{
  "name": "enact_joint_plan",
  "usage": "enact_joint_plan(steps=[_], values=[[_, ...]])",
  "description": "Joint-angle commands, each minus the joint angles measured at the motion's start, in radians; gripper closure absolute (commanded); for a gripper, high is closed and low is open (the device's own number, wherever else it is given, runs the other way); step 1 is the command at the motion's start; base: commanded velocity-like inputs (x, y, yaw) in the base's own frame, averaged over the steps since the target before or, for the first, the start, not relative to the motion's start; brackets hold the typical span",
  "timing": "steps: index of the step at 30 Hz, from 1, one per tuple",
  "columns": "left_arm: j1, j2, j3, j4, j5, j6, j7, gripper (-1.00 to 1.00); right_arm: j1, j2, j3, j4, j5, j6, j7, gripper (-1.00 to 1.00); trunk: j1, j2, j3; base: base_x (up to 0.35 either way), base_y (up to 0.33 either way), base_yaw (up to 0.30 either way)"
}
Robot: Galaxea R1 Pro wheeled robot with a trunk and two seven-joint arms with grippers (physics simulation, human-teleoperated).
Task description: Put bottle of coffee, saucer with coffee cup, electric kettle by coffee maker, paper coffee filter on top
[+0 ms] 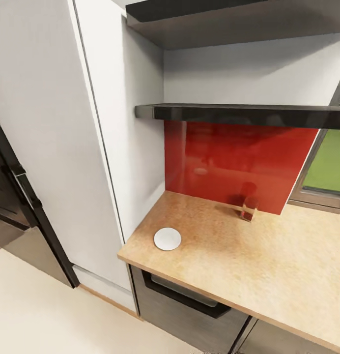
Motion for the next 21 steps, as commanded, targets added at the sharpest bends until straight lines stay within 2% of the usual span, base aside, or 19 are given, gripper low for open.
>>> enact_joint_plan(steps=[1, 4, 7, 13, 15, 21], values=[[-0.003, -0.001, 0.003, -0.004, -0.004, 0.001, 0.000, -1.00, -0.001, 0.000, -0.009, 0.001, 0.010, -0.003, 0.003, -1.00, 0.001, -0.002, -0.002, 0.000, 0.041, -0.279], [-0.015, 0.002, -0.014, -0.009, -0.009, -0.001, -0.003, -1.00, -0.001, 0.000, -0.010, 0.001, 0.007, -0.003, 0.002, -1.00, 0.001, -0.002, -0.002, 0.000, 0.016, -0.279], [-0.039, 0.001, -0.048, -0.011, -0.014, -0.003, -0.003, -1.00, -0.001, 0.005, -0.012, 0.001, 0.005, -0.003, 0.002, -1.00, 0.001, -0.002, -0.002, -0.039, 0.020, -0.279], [-0.073, 0.004, -0.059, -0.013, -0.015, -0.002, -0.005, -1.00, -0.001, 0.011, -0.022, 0.000, 0.003, -0.003, -0.002, -1.00, 0.001, -0.002, -0.001, -0.151, 0.112, -0.264], [-0.079, 0.001, -0.061, -0.013, -0.015, -0.002, -0.005, -1.00, -0.001, 0.011, -0.047, 0.000, 0.004, -0.003, -0.002, -1.00, 0.001, -0.002, 0.000, -0.034, 0.028, -0.077], [-0.080, 0.000, -0.061, -0.012, -0.015, -0.007, -0.004, -1.00, -0.001, 0.012, -0.055, -0.001, 0.007, -0.003, 0.000, -1.00, 0.001, -0.002, 0.000, -0.008, 0.006, -0.017]])
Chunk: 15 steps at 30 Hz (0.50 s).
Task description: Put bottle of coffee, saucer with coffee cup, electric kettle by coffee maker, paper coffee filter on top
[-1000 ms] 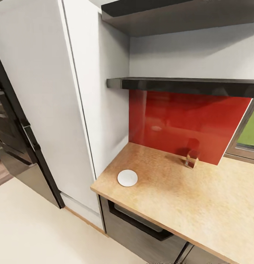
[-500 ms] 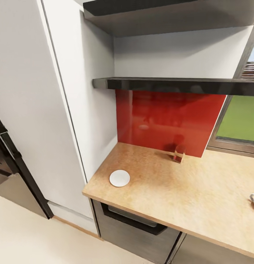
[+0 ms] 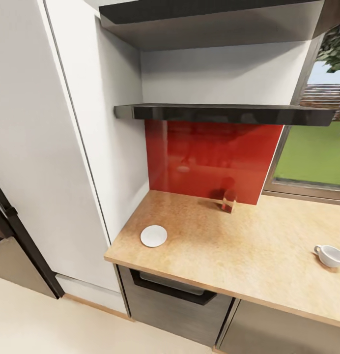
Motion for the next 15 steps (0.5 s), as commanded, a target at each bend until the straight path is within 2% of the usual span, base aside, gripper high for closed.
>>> enact_joint_plan(steps=[1, 8, 12, 13, 14, 15], values=[[0.001, -0.001, 0.004, -0.002, -0.005, -0.005, 0.000, -1.00, -0.001, 0.000, -0.009, 0.000, 0.011, -0.004, 0.004, -1.00, 0.001, -0.002, -0.002, -0.001, 0.001, -0.003], [-0.007, 0.003, 0.005, -0.007, -0.004, -0.087, -0.002, -1.00, -0.001, 0.000, -0.012, -0.003, 0.008, -0.004, 0.002, -1.00, 0.001, -0.002, -0.002, 0.000, 0.000, -0.001], [-0.038, 0.008, 0.005, -0.044, -0.004, -0.093, -0.031, -1.00, -0.001, 0.000, -0.014, -0.003, 0.008, -0.004, 0.002, -1.00, 0.001, -0.002, 0.000, 0.000, 0.000, 0.000], [-0.051, 0.009, 0.006, -0.065, -0.004, -0.093, -0.070, -1.00, -0.001, 0.000, -0.014, -0.004, 0.007, -0.004, 0.002, -1.00, 0.001, -0.002, 0.000, 0.000, 0.000, 0.000], [-0.120, 0.019, 0.012, -0.141, 0.000, -0.086, -0.287, -1.00, -0.001, 0.001, -0.012, -0.015, 0.009, -0.007, 0.006, -1.00, 0.001, -0.002, 0.000, 0.000, 0.000, 0.000], [-0.138, 0.023, 0.013, -0.151, 0.001, -0.084, -0.340, -1.00, -0.001, 0.002, -0.011, -0.031, 0.009, -0.008, 0.006, -1.00, 0.001, -0.002, 0.000, 0.000, 0.000, 0.000]])
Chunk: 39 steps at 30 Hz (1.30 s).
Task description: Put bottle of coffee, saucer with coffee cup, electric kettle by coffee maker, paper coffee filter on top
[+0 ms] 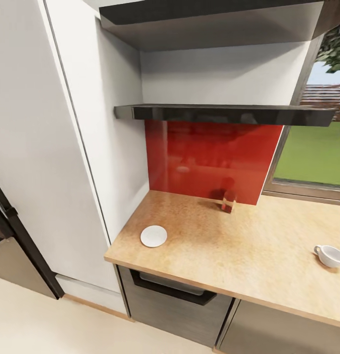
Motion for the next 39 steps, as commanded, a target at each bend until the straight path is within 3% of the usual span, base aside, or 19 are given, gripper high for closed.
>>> enact_joint_plan(steps=[1, 4, 7, 8, 10, 16, 20, 26, 39], values=[[-0.003, 0.004, 0.009, -0.009, -0.004, -0.001, -0.066, -1.00, -0.001, 0.000, -0.009, -0.023, 0.011, -0.004, 0.005, -1.00, 0.000, -0.002, -0.002, 0.000, 0.000, 0.000], [-0.040, 0.013, 0.010, -0.023, -0.003, 0.002, -0.185, -1.00, -0.001, 0.000, -0.008, -0.079, 0.011, -0.003, 0.006, -1.00, 0.000, -0.002, -0.002, 0.000, 0.000, 0.000], [-0.089, 0.022, 0.014, -0.037, -0.001, 0.013, -0.343, -1.00, 0.000, 0.000, -0.007, -0.126, 0.012, -0.004, 0.013, -1.00, 0.000, -0.002, -0.002, 0.000, 0.000, 0.000], [-0.108, 0.028, 0.018, -0.040, 0.000, 0.026, -0.406, -1.00, 0.000, 0.001, -0.004, -0.139, 0.012, -0.004, 0.030, -1.00, 0.000, -0.002, -0.002, 0.000, 0.000, 0.000], [-0.126, 0.036, 0.024, -0.042, 0.002, 0.045, -0.470, -1.00, 0.000, 0.004, 0.003, -0.150, 0.013, -0.004, 0.062, -1.00, 0.000, -0.002, -0.002, 0.000, 0.000, 0.000], [-0.166, 0.099, 0.077, -0.047, 0.017, 0.146, -0.752, -1.00, -0.001, 0.030, 0.079, -0.254, 0.017, -0.004, 0.274, -1.00, 0.000, -0.002, -0.002, 0.000, 0.000, 0.000], [-0.169, 0.119, 0.130, -0.063, 0.020, 0.163, -0.811, -1.00, 0.000, 0.040, 0.123, -0.315, 0.016, -0.004, 0.310, -1.00, 0.000, -0.002, -0.002, -0.108, 0.014, 0.000], [-0.164, 0.127, 0.200, -0.107, 0.019, 0.170, -0.832, -1.00, 0.000, 0.068, 0.180, -0.366, 0.016, -0.004, 0.322, -1.00, 0.000, -0.002, -0.002, -0.283, 0.060, 0.000], [-0.166, 0.140, 0.222, -0.126, 0.018, 0.171, -0.835, -1.00, -0.001, 0.091, 0.203, -0.403, 0.015, -0.004, 0.324, -1.00, 0.000, -0.002, -0.002, -0.331, 0.013, 0.000]])
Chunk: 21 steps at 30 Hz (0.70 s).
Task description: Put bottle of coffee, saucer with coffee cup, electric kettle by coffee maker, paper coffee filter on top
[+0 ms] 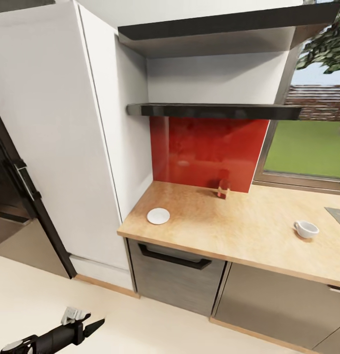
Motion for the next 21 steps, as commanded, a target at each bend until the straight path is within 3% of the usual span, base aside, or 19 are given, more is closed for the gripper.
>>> enact_joint_plan(steps=[1, 3, 4, 10, 13, 16, 18, 20, 21], values=[[-0.002, 0.007, 0.006, -0.001, -0.002, 0.009, -0.006, -1.00, -0.001, 0.003, -0.002, -0.017, 0.011, -0.005, 0.002, -1.00, 0.000, -0.002, -0.002, -0.335, 0.000, 0.000], [-0.004, 0.031, 0.023, -0.001, 0.000, 0.010, -0.006, -1.00, -0.001, 0.009, -0.002, -0.056, 0.010, -0.003, 0.003, -1.00, 0.000, -0.002, -0.002, -0.258, 0.000, 0.000], [-0.006, 0.047, 0.049, -0.007, 0.001, 0.015, -0.006, -1.00, 0.000, 0.026, -0.002, -0.107, 0.009, 0.000, 0.004, -1.00, 0.000, -0.002, -0.002, -0.075, 0.000, 0.000], [-0.006, 0.105, 0.121, -0.097, 0.003, 0.128, -0.009, -1.00, -0.001, 0.077, 0.001, -0.279, 0.009, 0.032, 0.003, -1.00, 0.000, -0.002, -0.002, -0.018, 0.000, 0.000], [-0.007, 0.137, 0.158, -0.144, 0.007, 0.182, -0.010, -1.00, -0.001, 0.103, 0.029, -0.385, 0.009, 0.119, 0.002, -1.00, 0.000, -0.002, -0.002, -0.003, 0.000, 0.000], [-0.014, 0.176, 0.185, -0.182, 0.009, 0.271, -0.011, -1.00, -0.002, 0.106, 0.121, -0.578, 0.004, 0.315, 0.003, -1.00, 0.000, -0.002, -0.002, 0.000, 0.000, 0.000], [-0.037, 0.187, 0.189, -0.196, 0.010, 0.315, -0.012, -1.00, -0.003, 0.106, 0.158, -0.710, 0.001, 0.416, 0.002, -1.00, 0.000, -0.002, -0.002, 0.000, 0.000, 0.000], [-0.054, 0.189, 0.188, -0.200, 0.010, 0.334, -0.027, -1.00, -0.004, 0.106, 0.169, -0.812, 0.000, 0.455, 0.002, -1.00, 0.000, -0.002, -0.002, 0.000, 0.000, 0.000], [-0.066, 0.187, 0.186, -0.202, 0.010, 0.357, -0.072, -1.00, -0.015, 0.106, 0.173, -0.900, -0.019, 0.478, 0.001, -1.00, 0.000, -0.002, -0.002, 0.000, 0.000, 0.000]])
